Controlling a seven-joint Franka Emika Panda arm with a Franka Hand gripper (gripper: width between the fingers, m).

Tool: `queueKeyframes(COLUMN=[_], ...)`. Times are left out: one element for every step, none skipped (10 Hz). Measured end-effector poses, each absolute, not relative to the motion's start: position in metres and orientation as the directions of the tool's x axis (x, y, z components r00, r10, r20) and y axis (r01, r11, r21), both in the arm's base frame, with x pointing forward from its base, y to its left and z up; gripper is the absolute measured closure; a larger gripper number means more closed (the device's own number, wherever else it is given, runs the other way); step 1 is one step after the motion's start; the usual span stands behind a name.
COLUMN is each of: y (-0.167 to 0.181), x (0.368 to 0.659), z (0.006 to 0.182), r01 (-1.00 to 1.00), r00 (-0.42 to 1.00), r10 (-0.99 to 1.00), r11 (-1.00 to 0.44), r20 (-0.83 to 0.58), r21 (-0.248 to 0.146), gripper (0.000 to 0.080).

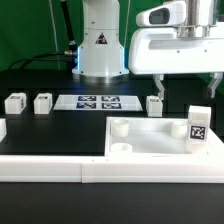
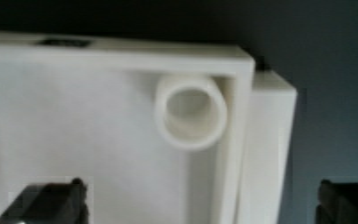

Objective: Assemble square table

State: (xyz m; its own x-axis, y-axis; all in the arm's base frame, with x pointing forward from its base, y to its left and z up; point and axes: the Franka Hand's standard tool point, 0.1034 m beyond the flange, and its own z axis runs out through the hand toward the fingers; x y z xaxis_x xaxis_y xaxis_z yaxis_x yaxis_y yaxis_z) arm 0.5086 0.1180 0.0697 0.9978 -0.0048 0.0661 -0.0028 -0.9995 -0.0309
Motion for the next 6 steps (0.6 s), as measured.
queueKeyframes(y=[0.106,0.098,0.089,0.085,0.087,0.087], x=[0.49,0.469,0.45,0.435,0.428,0.427], z=[0.061,0.056,0.052,0.05,0.052,0.053], r01=[-0.043,-0.055,-0.066,-0.079,-0.1,-0.102], r00=[0.999,0.996,0.989,0.972,0.939,0.893], r10=[-0.044,-0.053,-0.061,-0.067,-0.078,-0.071], r11=[-0.999,-0.998,-0.997,-0.996,-0.994,-0.994], r20=[0.024,-0.065,-0.133,-0.226,-0.335,-0.445], r21=[-0.034,-0.035,-0.036,-0.045,-0.048,-0.046], gripper=[0.015,0.015,0.015,0.015,0.015,0.015])
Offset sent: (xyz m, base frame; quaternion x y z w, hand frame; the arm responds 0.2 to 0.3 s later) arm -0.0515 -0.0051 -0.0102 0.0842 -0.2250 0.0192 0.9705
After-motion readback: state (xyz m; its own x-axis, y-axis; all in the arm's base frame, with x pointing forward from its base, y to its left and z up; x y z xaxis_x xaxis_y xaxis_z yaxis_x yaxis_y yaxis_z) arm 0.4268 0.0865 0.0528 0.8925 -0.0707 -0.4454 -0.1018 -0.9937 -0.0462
